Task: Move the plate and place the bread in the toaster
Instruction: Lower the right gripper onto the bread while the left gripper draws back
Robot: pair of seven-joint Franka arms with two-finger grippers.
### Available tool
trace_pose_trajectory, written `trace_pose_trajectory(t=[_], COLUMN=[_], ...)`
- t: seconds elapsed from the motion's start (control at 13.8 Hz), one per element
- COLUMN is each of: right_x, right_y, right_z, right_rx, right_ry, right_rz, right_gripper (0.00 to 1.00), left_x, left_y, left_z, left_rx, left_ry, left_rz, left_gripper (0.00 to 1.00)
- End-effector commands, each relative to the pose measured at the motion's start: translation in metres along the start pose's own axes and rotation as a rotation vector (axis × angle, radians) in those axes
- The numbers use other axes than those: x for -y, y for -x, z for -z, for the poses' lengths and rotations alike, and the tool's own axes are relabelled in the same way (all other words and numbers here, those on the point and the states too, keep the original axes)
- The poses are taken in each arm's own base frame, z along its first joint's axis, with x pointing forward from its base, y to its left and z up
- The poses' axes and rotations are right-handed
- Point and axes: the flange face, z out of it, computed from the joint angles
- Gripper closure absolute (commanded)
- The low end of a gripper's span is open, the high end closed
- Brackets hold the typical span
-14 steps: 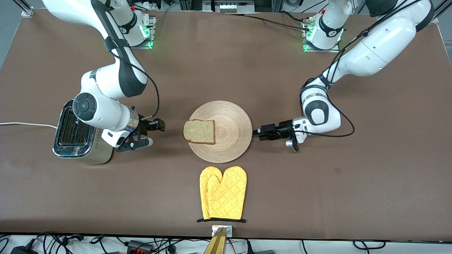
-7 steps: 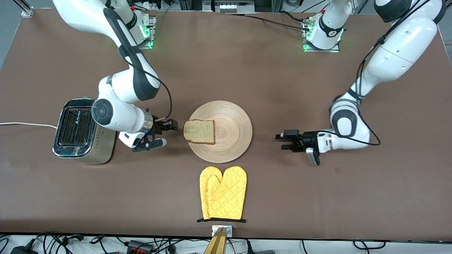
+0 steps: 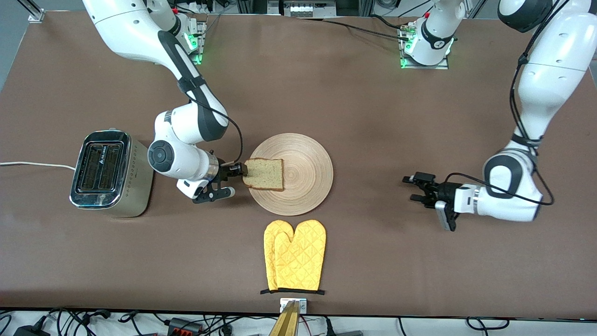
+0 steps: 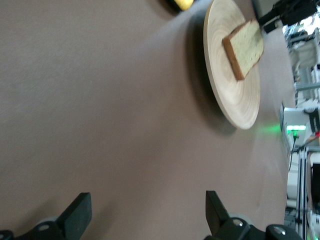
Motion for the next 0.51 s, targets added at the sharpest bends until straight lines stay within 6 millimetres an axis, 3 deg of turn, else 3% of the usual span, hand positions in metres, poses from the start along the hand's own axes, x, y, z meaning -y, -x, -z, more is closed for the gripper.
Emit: trace_pose_trajectory(t=[0.0, 0.22, 0.44], right_x=[0.022, 0.023, 0.020], right_y=[0.003, 0.004, 0.004], right_z=[-0.007, -0.012, -0.021], right_rx=[-0.007, 0.001, 0.010], right_ry=[-0.010, -0.009, -0.006], right_rz=[-0.040, -0.069, -0.073], right_gripper=[0.26, 0.29, 0.31], left_x=[-0.019, -0.035, -0.068], left_y=[-0.007, -0.007, -0.006], left_z=[0.040, 0.075, 0.105], left_rx=[0.141, 0.254, 0.335], left_ry=[-0.052, -0.119, -0.203], left_rz=[0.026, 0.083, 0.189], left_gripper=[0.00, 0.00, 0.00])
